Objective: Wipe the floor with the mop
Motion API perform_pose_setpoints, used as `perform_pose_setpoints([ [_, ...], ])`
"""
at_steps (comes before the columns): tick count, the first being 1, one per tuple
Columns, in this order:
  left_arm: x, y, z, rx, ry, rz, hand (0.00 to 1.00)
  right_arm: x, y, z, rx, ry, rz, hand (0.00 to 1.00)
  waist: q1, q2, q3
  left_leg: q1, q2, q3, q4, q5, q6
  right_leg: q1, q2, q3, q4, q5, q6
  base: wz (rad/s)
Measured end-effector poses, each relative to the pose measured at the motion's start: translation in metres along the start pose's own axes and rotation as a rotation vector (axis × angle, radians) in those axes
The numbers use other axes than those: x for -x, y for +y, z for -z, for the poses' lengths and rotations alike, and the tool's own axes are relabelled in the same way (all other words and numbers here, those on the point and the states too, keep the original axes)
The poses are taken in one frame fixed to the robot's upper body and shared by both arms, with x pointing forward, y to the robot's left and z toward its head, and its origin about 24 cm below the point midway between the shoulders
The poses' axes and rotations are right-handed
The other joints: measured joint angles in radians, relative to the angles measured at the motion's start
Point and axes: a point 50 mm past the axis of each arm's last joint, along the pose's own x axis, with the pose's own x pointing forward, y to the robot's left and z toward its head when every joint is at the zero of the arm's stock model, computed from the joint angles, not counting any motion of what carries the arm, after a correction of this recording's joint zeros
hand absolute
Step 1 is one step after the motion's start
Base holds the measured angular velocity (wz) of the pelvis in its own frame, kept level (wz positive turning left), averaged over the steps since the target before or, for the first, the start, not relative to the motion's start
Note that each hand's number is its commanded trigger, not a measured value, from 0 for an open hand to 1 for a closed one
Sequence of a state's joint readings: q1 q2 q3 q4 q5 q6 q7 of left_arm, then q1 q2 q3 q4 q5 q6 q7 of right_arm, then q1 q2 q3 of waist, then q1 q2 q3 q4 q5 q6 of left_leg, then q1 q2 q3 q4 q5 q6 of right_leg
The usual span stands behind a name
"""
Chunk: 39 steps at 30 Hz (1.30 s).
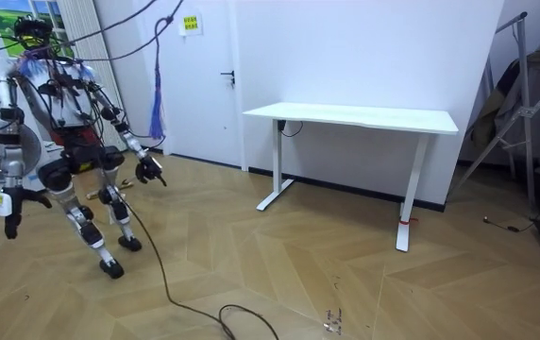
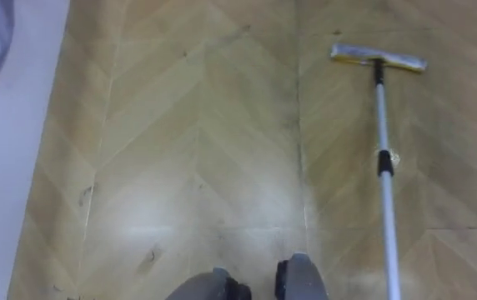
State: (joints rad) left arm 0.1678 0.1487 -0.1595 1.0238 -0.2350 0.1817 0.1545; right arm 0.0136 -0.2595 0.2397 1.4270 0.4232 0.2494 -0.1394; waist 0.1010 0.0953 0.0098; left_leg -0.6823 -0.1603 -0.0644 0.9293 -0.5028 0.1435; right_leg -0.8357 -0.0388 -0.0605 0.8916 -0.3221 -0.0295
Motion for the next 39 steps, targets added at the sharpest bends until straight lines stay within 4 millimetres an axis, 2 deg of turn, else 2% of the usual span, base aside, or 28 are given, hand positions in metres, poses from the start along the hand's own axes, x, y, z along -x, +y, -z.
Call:
perform_pose_setpoints([
  [1, 0.000, 0.000, 0.001, 0.002, 0.003, -0.004, 0.00, 0.001, 0.000, -0.004, -0.004, -0.006, 0.001, 1.00, 0.000, -0.001, 0.0005, 0.006, -0.002, -0.005, 0.000, -0.004, -0.006, 0.007, -0.005, -0.006, 0.006, -0.005, -0.008, 0.29],
  [3, 0.000, 0.001, 0.002, 0.007, 0.015, -0.009, 0.00, 0.003, -0.005, -0.019, -0.021, -0.021, 0.011, 1.00, 0.000, -0.008, 0.0034, 0.012, -0.007, -0.007, 0.019, -0.014, -0.024, 0.017, -0.026, -0.023, 0.036, -0.042, -0.018, 0.40],
  [5, 0.000, 0.002, 0.005, 0.042, 0.033, -0.010, 0.00, 0.014, -0.022, -0.061, -0.046, -0.094, 0.048, 1.00, 0.028, -0.025, 0.0153, -0.010, 0.017, 0.048, 0.098, -0.023, -0.048, 0.012, -0.033, -0.025, 0.098, -0.095, -0.026, 0.21],
  [6, 0.000, 0.004, 0.008, 0.046, 0.046, -0.011, 0.00, 0.024, -0.031, -0.090, -0.049, -0.162, 0.068, 1.00, 0.040, -0.040, 0.0210, -0.034, 0.037, 0.088, 0.159, -0.011, -0.073, 0.005, -0.033, -0.020, 0.127, -0.117, -0.031, 0.00],
  [7, 0.001, 0.006, 0.011, 0.044, 0.052, -0.013, 0.00, 0.031, -0.034, -0.107, -0.051, -0.209, 0.073, 1.00, 0.040, -0.048, 0.0232, -0.049, 0.050, 0.107, 0.185, -0.001, -0.092, -0.001, -0.033, -0.019, 0.137, -0.125, -0.033, 0.05],
  [8, 0.001, 0.009, 0.014, 0.045, 0.062, -0.020, 0.00, 0.045, -0.039, -0.138, -0.058, -0.306, 0.078, 1.00, 0.044, -0.061, 0.0265, -0.081, 0.073, 0.132, 0.232, 0.026, -0.136, -0.006, -0.031, -0.022, 0.142, -0.130, -0.038, 0.18],
  [9, 0.001, 0.014, 0.016, 0.038, 0.064, -0.030, 0.00, 0.057, -0.041, -0.160, -0.068, -0.391, 0.070, 1.00, 0.048, -0.072, 0.0285, -0.123, 0.088, 0.136, 0.279, 0.062, -0.163, -0.006, -0.028, -0.023, 0.137, -0.130, -0.039, 0.23],
  [10, 0.001, 0.016, 0.017, 0.034, 0.063, -0.035, 0.00, 0.063, -0.041, -0.170, -0.073, -0.432, 0.061, 1.00, 0.054, -0.078, 0.0265, -0.143, 0.097, 0.135, 0.275, 0.060, -0.152, -0.006, -0.027, -0.023, 0.134, -0.126, -0.031, 0.32],
  [11, 0.002, 0.021, 0.017, 0.022, 0.055, -0.045, 0.00, 0.071, -0.039, -0.182, -0.082, -0.491, 0.045, 1.00, 0.066, -0.092, 0.0250, -0.181, 0.120, 0.128, 0.205, 0.050, -0.136, -0.002, -0.026, -0.020, 0.131, -0.128, -0.035, 0.51],
  [12, 0.002, 0.023, 0.016, 0.008, 0.050, -0.049, 0.00, 0.073, -0.039, -0.186, -0.104, -0.511, 0.031, 1.00, 0.070, -0.094, 0.0259, -0.211, 0.134, 0.114, 0.101, 0.062, -0.136, 0.020, -0.020, -0.020, 0.126, -0.140, -0.028, 0.62],
  [13, 0.002, 0.023, 0.016, 0.004, 0.050, -0.048, 0.00, 0.072, -0.038, -0.185, -0.117, -0.507, 0.018, 1.00, 0.072, -0.088, 0.0218, -0.218, 0.139, 0.104, 0.065, 0.096, -0.118, 0.034, -0.018, -0.018, 0.123, -0.148, -0.024, 0.64],
  [14, 0.002, 0.023, 0.021, 0.001, 0.065, -0.039, 0.00, 0.068, -0.033, -0.179, -0.132, -0.487, -0.009, 1.00, 0.075, -0.095, 0.0190, -0.207, 0.152, 0.115, 0.042, 0.144, -0.092, 0.064, -0.015, -0.006, 0.112, -0.163, -0.006, 0.48],
  [15, 0.002, 0.021, 0.020, -0.006, 0.069, -0.021, 0.00, 0.062, -0.031, -0.169, -0.146, -0.460, -0.030, 1.00, 0.074, -0.093, 0.0196, -0.179, 0.148, 0.118, 0.030, 0.133, -0.067, 0.092, -0.010, 0.004, 0.091, -0.171, 0.008, 0.33],
  [16, 0.002, 0.020, 0.020, -0.009, 0.069, -0.012, 0.00, 0.058, -0.031, -0.163, -0.147, -0.445, -0.035, 1.00, 0.076, -0.091, 0.0197, -0.168, 0.148, 0.120, 0.028, 0.128, -0.059, 0.106, -0.010, 0.006, 0.083, -0.172, 0.011, 0.14],
  [17, 0.001, 0.019, 0.018, -0.009, 0.069, -0.002, 0.00, 0.048, -0.032, -0.146, -0.143, -0.404, -0.042, 1.00, 0.079, -0.088, 0.0200, -0.142, 0.145, 0.122, 0.027, 0.114, -0.044, 0.136, -0.009, 0.002, 0.074, -0.172, 0.014, 0.00],
  [18, 0.001, 0.019, 0.016, -0.010, 0.064, 0.002, 0.00, 0.036, -0.035, -0.124, -0.113, -0.346, -0.025, 1.00, 0.078, -0.080, 0.0172, -0.113, 0.141, 0.124, 0.025, 0.100, -0.034, 0.164, -0.011, 0.003, 0.074, -0.170, 0.017, 0.00],
  [19, 0.001, 0.019, 0.013, -0.011, 0.057, 0.005, 0.00, 0.031, -0.037, -0.112, -0.089, -0.315, -0.009, 1.00, 0.078, -0.076, 0.0145, -0.100, 0.137, 0.124, 0.023, 0.094, -0.030, 0.174, -0.013, 0.003, 0.075, -0.168, 0.022, 0.00],
  [21, 0.000, 0.018, 0.004, 0.005, 0.032, 0.001, 0.00, 0.013, -0.042, -0.064, -0.014, -0.185, 0.058, 1.00, 0.069, -0.056, 0.0026, -0.055, 0.130, 0.130, 0.006, 0.076, -0.018, 0.198, -0.020, 0.010, 0.089, -0.142, 0.050, -0.10],
  [22, -0.001, 0.018, 0.003, 0.016, 0.030, 0.000, 0.00, 0.010, -0.041, -0.055, 0.007, -0.160, 0.067, 1.00, 0.069, -0.050, 0.0001, -0.044, 0.131, 0.130, 0.000, 0.074, -0.016, 0.206, -0.019, 0.010, 0.084, -0.136, 0.054, -0.22],
  [24, -0.001, 0.017, 0.001, 0.030, 0.028, -0.020, 0.00, 0.004, -0.026, -0.033, 0.060, -0.106, 0.062, 1.00, 0.040, -0.043, -0.0012, 0.008, 0.131, 0.138, -0.050, 0.076, -0.016, 0.259, -0.015, 0.013, 0.006, -0.128, 0.053, -0.37],
  [28, -0.001, 0.015, 0.002, 0.035, 0.035, -0.029, 0.00, 0.005, -0.001, -0.031, 0.111, -0.111, 0.014, 1.00, 0.013, -0.050, 0.0037, 0.106, 0.126, 0.142, -0.156, 0.105, -0.021, 0.370, -0.017, -0.003, -0.145, -0.107, 0.056, -0.51],
  [29, -0.001, 0.014, 0.002, 0.033, 0.038, -0.027, 0.00, 0.006, 0.002, -0.032, 0.113, -0.113, -0.002, 1.00, 0.007, -0.060, 0.0090, 0.148, 0.123, 0.143, -0.199, 0.119, -0.023, 0.407, -0.020, -0.014, -0.187, -0.090, 0.055, -0.16],
  [31, -0.001, 0.014, 0.004, 0.018, 0.043, -0.032, 0.00, 0.006, 0.004, -0.030, 0.112, -0.102, -0.024, 1.00, -0.002, -0.070, 0.0118, 0.210, 0.116, 0.142, -0.267, 0.142, -0.030, 0.463, -0.028, -0.033, -0.255, -0.070, 0.051, 0.01],
  [32, -0.001, 0.015, 0.006, 0.012, 0.051, -0.036, 0.00, 0.005, 0.004, -0.029, 0.114, -0.095, -0.031, 1.00, -0.002, -0.078, 0.0100, 0.243, 0.112, 0.141, -0.308, 0.156, -0.033, 0.496, -0.029, -0.038, -0.292, -0.060, 0.049, 0.06],
  [34, -0.001, 0.016, 0.013, 0.009, 0.080, -0.041, 0.00, 0.005, 0.004, -0.026, 0.123, -0.076, -0.029, 1.00, -0.002, -0.083, 0.0118, 0.297, 0.115, 0.132, -0.355, 0.171, -0.042, 0.563, -0.023, -0.056, -0.360, -0.039, 0.045, 0.11],
  [36, -0.001, 0.019, 0.021, -0.036, 0.109, -0.058, 0.00, 0.003, 0.004, -0.017, 0.140, -0.058, -0.032, 1.00, -0.013, -0.102, 0.0081, 0.373, 0.110, 0.125, -0.424, 0.192, -0.050, 0.635, -0.028, -0.089, -0.422, -0.027, 0.038, 0.20],
  [37, -0.001, 0.020, 0.023, -0.054, 0.114, -0.062, 0.00, 0.003, 0.003, -0.016, 0.144, -0.055, -0.034, 1.00, -0.013, -0.109, 0.0093, 0.390, 0.110, 0.124, -0.440, 0.196, -0.053, 0.655, -0.028, -0.095, -0.439, -0.023, 0.036, 0.09],
  [39, 0.000, 0.022, 0.029, -0.109, 0.129, -0.074, 0.00, 0.002, 0.004, -0.012, 0.174, -0.050, -0.041, 1.00, -0.014, -0.120, 0.0059, 0.455, 0.116, 0.113, -0.481, 0.205, -0.066, 0.738, -0.014, -0.119, -0.510, -0.002, 0.029, 0.08],
])
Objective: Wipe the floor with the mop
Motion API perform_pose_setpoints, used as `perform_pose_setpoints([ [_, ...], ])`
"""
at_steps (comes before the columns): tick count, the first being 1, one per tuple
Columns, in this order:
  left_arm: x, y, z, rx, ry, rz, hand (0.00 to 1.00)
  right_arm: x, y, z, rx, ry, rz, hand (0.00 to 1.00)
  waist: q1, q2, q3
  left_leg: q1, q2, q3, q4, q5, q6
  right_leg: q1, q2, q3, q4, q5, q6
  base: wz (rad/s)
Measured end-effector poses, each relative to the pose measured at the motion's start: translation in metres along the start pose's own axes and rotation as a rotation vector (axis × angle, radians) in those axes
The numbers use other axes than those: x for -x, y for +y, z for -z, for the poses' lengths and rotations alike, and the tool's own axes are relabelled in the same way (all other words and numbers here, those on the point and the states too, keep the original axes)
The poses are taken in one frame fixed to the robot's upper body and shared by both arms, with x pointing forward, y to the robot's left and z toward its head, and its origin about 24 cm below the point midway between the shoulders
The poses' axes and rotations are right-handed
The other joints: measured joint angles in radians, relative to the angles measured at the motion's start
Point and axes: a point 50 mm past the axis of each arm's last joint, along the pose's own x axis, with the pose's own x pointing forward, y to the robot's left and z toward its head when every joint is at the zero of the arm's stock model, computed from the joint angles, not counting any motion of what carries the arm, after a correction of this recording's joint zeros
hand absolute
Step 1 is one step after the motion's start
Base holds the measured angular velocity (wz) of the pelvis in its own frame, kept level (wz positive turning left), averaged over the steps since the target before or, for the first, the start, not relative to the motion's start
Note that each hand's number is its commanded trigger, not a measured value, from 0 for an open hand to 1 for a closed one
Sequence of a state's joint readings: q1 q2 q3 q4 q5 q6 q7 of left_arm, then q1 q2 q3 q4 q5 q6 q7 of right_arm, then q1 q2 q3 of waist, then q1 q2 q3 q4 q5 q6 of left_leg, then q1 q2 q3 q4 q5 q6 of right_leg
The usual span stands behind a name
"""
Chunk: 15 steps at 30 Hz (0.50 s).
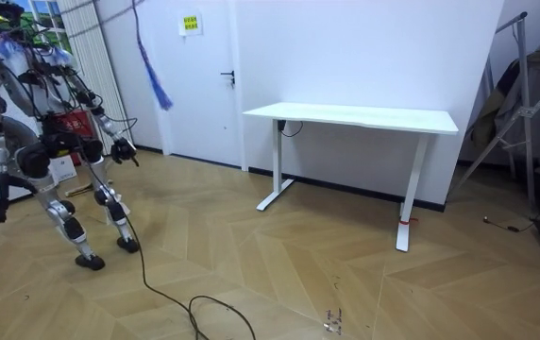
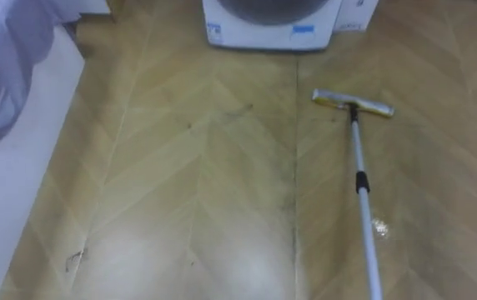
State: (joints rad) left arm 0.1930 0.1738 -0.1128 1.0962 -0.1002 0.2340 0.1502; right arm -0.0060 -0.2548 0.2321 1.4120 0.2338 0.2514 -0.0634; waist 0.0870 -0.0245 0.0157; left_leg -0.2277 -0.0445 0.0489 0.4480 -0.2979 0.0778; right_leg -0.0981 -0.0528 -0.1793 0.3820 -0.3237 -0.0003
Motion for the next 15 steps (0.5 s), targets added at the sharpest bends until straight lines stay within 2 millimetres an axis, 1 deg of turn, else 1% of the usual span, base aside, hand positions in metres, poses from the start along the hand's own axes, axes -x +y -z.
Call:
perform_pose_setpoints([
  [2, 0.000, 0.000, -0.002, -0.043, -0.010, -0.009, 0.00, -0.001, 0.001, 0.004, 0.011, 0.008, -0.009, 1.00, -0.003, -0.005, -0.0016, 0.032, 0.000, -0.001, -0.008, 0.002, -0.004, 0.046, 0.005, -0.016, -0.037, 0.005, -0.004, 0.10],
  [3, 0.000, 0.000, -0.002, -0.084, -0.017, -0.016, 0.00, -0.001, 0.003, 0.006, 0.023, 0.006, -0.014, 1.00, -0.006, -0.012, 0.0001, 0.060, -0.001, -0.001, -0.024, 0.005, -0.009, 0.072, 0.007, -0.017, -0.053, 0.009, -0.007, 0.05],
  [5, 0.000, 0.000, -0.002, -0.138, -0.023, -0.025, 0.00, -0.001, 0.007, 0.009, 0.041, 0.012, -0.020, 1.00, -0.010, -0.017, -0.0004, 0.096, -0.002, -0.009, -0.038, 0.006, -0.012, 0.114, 0.011, -0.018, -0.080, 0.012, -0.011, 0.00],
  [7, 0.000, 0.000, -0.002, -0.171, -0.028, -0.029, 0.00, -0.001, 0.011, 0.011, 0.052, 0.011, -0.028, 1.00, -0.018, -0.022, -0.0033, 0.117, -0.001, -0.008, -0.042, 0.006, -0.012, 0.138, 0.012, -0.018, -0.093, 0.013, -0.012, 0.00],
  [9, 0.000, -0.002, -0.003, -0.204, -0.033, -0.024, 0.00, -0.001, 0.012, 0.011, 0.053, -0.005, -0.031, 1.00, -0.033, -0.017, -0.0038, 0.132, 0.001, -0.006, -0.047, 0.006, -0.012, 0.153, 0.013, -0.016, -0.097, 0.013, -0.012, 0.00],
  [10, 0.000, -0.003, -0.003, -0.207, -0.034, -0.022, 0.00, -0.001, 0.012, 0.011, 0.052, -0.008, -0.032, 1.00, -0.034, -0.015, -0.0049, 0.136, 0.001, -0.006, -0.052, 0.007, -0.012, 0.156, 0.013, -0.015, -0.099, 0.014, -0.011, 0.00],
  [13, 0.001, -0.006, -0.001, -0.224, -0.027, -0.005, 0.00, -0.001, 0.015, 0.014, 0.046, -0.008, -0.040, 1.00, -0.045, -0.003, -0.0006, 0.167, 0.002, -0.005, -0.075, 0.008, -0.014, 0.189, 0.015, -0.014, -0.124, 0.026, -0.006, -0.03],
  [14, 0.001, -0.006, 0.000, -0.231, -0.022, -0.002, 0.00, -0.001, 0.018, 0.015, 0.041, -0.006, -0.047, 1.00, -0.052, -0.005, -0.0002, 0.184, 0.002, -0.007, -0.086, 0.008, -0.014, 0.205, 0.016, -0.013, -0.131, 0.030, -0.006, 0.00],
  [15, 0.001, -0.006, 0.004, -0.231, -0.011, 0.001, 0.00, -0.001, 0.021, 0.013, 0.039, -0.010, -0.056, 1.00, -0.054, -0.003, -0.0011, 0.195, 0.001, -0.006, -0.089, 0.008, -0.014, 0.214, 0.015, -0.013, -0.133, 0.030, -0.005, 0.00],
])
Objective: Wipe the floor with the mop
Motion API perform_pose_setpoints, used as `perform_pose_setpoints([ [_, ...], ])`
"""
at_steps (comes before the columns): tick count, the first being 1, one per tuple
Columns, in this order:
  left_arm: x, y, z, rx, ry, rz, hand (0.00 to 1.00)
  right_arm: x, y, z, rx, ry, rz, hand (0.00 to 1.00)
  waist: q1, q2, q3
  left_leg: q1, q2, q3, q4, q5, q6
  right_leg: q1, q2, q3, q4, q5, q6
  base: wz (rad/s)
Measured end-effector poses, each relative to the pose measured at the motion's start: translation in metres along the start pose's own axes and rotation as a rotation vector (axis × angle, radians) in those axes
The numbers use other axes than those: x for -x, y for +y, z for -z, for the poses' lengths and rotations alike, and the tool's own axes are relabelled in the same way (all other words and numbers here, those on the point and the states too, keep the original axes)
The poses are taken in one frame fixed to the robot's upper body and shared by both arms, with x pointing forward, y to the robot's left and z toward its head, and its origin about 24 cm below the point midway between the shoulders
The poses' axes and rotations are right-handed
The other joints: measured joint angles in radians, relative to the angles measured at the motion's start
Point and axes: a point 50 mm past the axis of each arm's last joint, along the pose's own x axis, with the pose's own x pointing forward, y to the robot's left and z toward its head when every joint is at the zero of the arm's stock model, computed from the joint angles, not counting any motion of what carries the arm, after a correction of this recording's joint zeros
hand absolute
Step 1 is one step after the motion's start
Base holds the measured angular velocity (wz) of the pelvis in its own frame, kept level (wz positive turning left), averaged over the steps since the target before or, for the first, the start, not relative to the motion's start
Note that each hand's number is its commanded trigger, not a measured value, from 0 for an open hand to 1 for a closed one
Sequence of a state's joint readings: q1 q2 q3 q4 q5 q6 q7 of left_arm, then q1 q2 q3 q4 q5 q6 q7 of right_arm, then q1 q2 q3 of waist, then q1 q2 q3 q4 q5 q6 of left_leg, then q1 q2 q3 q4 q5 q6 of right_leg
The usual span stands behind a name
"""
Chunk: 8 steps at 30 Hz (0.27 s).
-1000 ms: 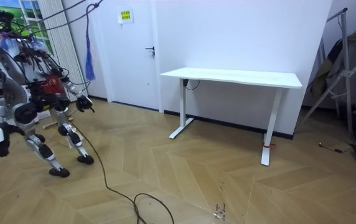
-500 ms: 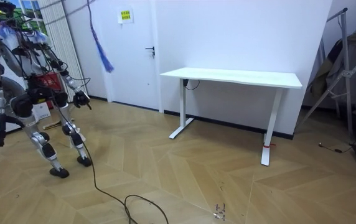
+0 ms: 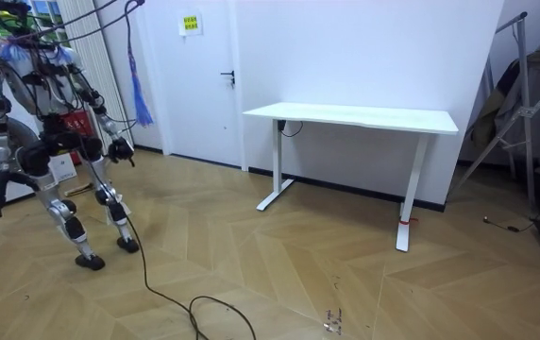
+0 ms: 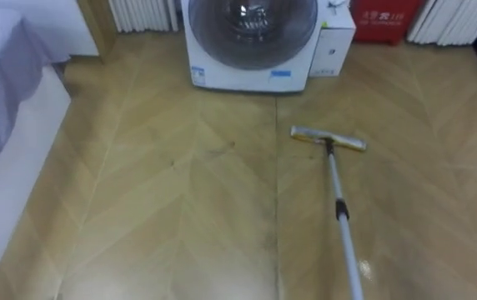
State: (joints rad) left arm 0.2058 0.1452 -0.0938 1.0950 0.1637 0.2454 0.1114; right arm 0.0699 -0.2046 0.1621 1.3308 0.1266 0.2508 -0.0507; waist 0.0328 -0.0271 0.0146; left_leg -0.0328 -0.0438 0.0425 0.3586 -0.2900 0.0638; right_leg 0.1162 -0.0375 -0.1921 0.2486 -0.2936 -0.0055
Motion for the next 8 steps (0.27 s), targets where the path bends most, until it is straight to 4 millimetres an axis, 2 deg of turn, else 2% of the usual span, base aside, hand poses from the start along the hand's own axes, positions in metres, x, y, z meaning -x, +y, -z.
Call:
perform_pose_setpoints([
  [8, -0.0002, 0.0012, 0.0042, 0.010, 0.023, 0.014, 0.00, -0.0001, 0.0063, 0.0022, -0.028, 0.006, -0.049, 1.00, 0.002, 0.005, -0.0034, 0.033, 0.002, 0.006, 0.000, 0.000, -0.001, 0.037, 0.002, 0.000, -0.012, 0.005, 0.000, 0.00],
])
